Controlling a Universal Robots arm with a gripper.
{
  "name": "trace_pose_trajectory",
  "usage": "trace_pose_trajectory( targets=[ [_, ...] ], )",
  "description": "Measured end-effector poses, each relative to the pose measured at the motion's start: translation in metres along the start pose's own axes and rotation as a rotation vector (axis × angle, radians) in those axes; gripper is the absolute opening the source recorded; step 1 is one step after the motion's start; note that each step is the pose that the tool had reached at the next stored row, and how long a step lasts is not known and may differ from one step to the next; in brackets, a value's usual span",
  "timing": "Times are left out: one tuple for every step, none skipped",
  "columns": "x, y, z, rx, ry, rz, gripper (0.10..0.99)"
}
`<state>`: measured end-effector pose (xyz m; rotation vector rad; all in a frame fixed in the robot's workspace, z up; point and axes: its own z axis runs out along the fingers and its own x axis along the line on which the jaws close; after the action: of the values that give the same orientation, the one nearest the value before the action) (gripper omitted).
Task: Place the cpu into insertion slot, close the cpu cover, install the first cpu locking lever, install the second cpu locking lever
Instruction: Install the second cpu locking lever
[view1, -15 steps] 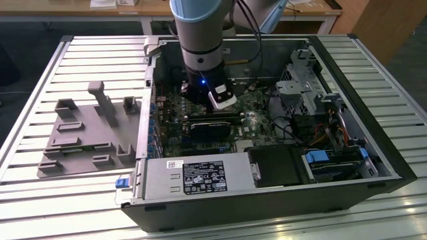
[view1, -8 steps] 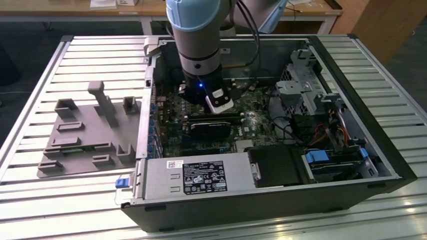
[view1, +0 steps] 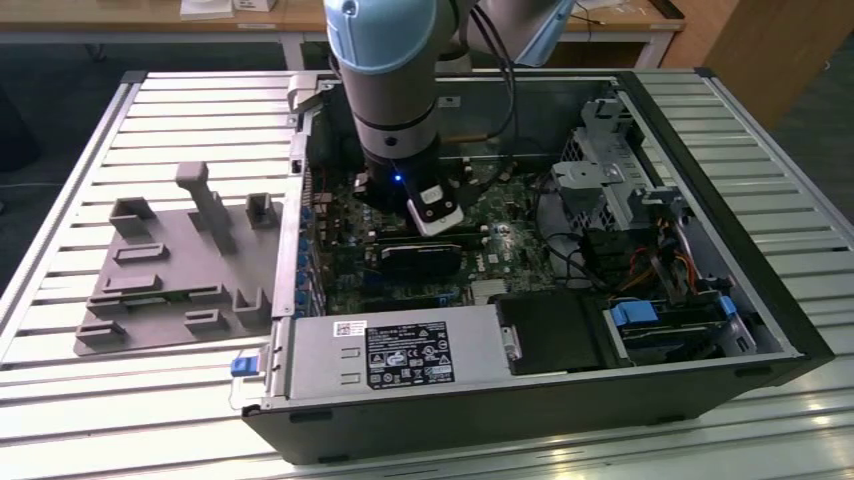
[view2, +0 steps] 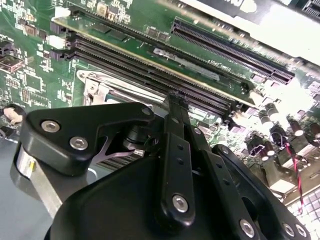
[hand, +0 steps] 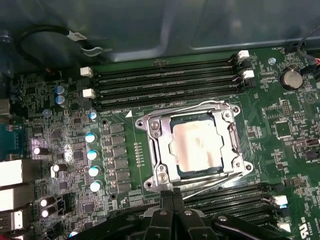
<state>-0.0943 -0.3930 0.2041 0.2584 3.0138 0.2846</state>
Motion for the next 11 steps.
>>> trace_pose_trajectory(
  targets=[
    [0.0001, -0.0008, -0.0001, 0.0, 0.0001, 0.0, 0.102],
    [0.0003, -0.0017, -0.0002, -0.001, 0.0002, 0.0, 0.102],
    [0.0003, -0.0022, -0.0002, -0.001, 0.0003, 0.0, 0.102],
    [0.0004, -0.0027, -0.0001, -0.003, 0.0006, 0.0, 0.102],
    [0.0007, -0.0029, 0.0001, -0.007, 0.0013, 0.001, 0.102],
    [0.001, -0.0031, 0.0005, -0.013, 0.0022, 0.002, 0.102],
    [0.0015, -0.0033, 0.0011, -0.02, 0.0033, 0.002, 0.102],
    [0.002, -0.0035, 0.0017, -0.026, 0.0044, 0.003, 0.102],
    [0.0026, -0.0038, 0.0023, -0.032, 0.0053, 0.004, 0.102],
    [0.0034, -0.004, 0.0031, -0.037, 0.006, 0.004, 0.102],
    [0.004, -0.0043, 0.0038, -0.041, 0.0067, 0.005, 0.102]
  ],
)
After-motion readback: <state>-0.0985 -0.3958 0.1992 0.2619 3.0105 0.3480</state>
